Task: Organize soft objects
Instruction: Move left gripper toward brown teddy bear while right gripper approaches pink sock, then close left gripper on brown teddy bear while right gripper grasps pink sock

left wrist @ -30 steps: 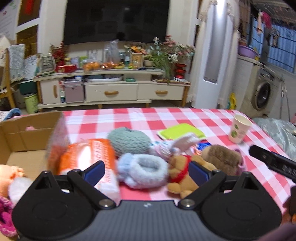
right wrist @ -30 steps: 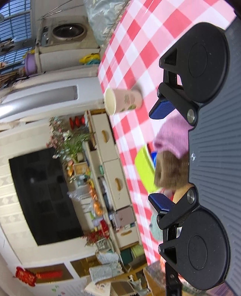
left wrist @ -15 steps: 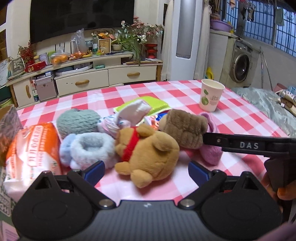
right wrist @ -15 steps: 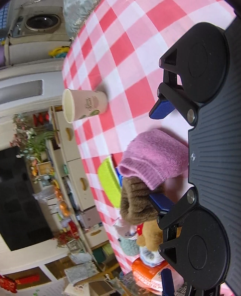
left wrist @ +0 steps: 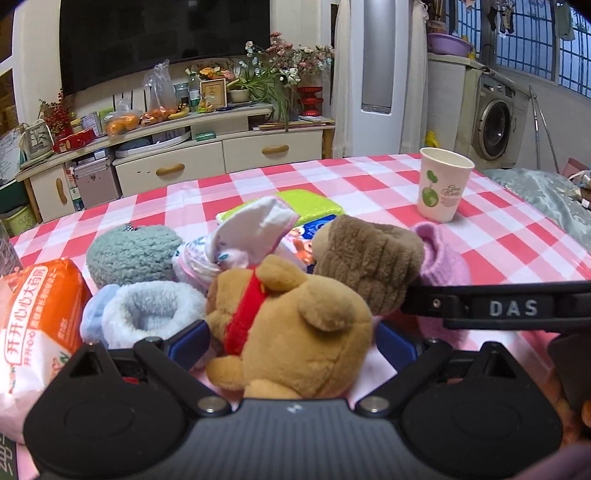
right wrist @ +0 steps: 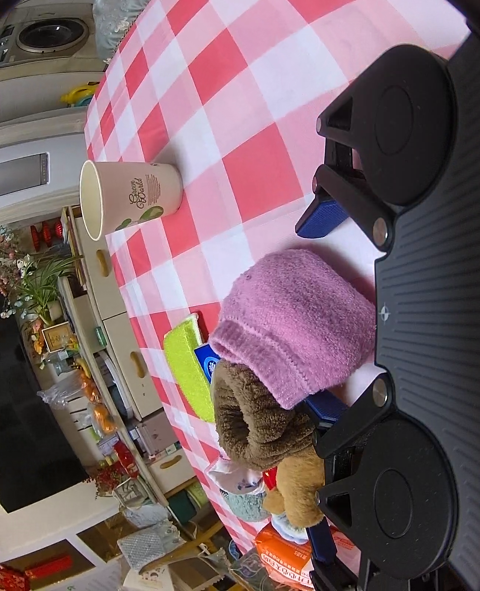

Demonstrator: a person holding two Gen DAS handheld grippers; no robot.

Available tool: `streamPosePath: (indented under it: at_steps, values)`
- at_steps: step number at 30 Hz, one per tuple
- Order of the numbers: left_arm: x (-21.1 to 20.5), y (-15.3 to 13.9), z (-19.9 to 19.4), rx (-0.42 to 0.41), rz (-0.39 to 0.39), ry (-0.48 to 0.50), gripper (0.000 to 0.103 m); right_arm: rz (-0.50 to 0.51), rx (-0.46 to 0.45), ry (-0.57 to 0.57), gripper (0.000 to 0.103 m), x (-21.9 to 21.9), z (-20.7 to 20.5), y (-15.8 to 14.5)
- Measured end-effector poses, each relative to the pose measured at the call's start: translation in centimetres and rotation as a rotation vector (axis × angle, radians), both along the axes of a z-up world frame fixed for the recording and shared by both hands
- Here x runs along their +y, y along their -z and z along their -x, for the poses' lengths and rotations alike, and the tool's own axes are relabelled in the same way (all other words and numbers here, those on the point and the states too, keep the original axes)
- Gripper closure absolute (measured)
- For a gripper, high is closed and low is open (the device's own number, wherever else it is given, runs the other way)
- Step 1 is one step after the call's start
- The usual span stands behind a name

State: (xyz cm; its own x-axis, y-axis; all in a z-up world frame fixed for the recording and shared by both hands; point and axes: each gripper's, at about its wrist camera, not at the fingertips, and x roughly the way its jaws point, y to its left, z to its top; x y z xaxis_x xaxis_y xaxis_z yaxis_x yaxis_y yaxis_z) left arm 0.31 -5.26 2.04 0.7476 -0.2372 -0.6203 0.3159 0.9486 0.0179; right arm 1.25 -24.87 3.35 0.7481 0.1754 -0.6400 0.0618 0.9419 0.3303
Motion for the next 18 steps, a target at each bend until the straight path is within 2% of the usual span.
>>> streamPosePath:
  at_steps: [3,10,15,18]
  values:
    - [-0.04,0.25,-0.59,0.004,0.006,-0.01,0.007,0.013,-0.001,-0.008,0.0,0.4,-0.09,-0.18]
    - [0.07,0.16,-0.87,0.008,0.015,-0.018,0.016,0.015,-0.007,-0.006,0.0,0.54,-0.43,-0.23]
    - [0.29,-0.03,-0.77,0.021,0.028,-0.022,0.02,0.017,-0.014,-0.001,0.015,0.57,-0.37,-0.22]
    - [0.48,-0.18,-0.59,0.03,0.038,-0.025,0.025,0.022,-0.016,-0.004,0.019,0.64,-0.31,-0.13]
